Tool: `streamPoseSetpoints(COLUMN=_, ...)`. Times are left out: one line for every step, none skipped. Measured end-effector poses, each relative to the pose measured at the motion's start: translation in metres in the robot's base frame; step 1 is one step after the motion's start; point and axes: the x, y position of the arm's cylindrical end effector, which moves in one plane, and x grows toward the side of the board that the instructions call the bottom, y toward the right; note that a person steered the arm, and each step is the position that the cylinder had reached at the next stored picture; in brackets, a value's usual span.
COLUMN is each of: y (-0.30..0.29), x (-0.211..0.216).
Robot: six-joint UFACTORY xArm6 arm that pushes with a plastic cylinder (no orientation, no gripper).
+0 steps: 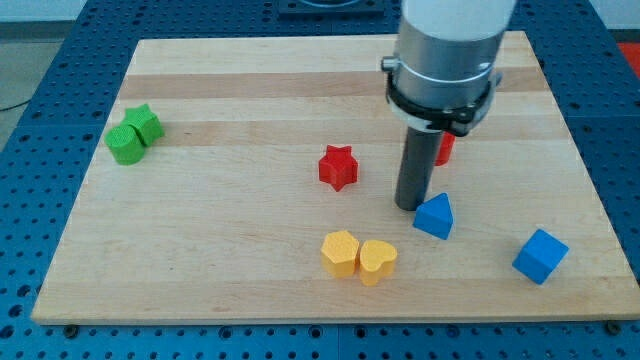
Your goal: Move the blue triangle into the blue cube
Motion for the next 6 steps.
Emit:
streamPoseSetpoints(y=-0.013, x=0.002)
streamPoseSetpoints(y=-0.003, x=0.011)
streamPoseSetpoints(y=0.017, x=0.024)
streamPoseSetpoints(y=0.032, x=0.030)
streamPoseSetpoints(y=0.041, x=0.030)
streamPoseSetpoints(y=0.059, x=0.030)
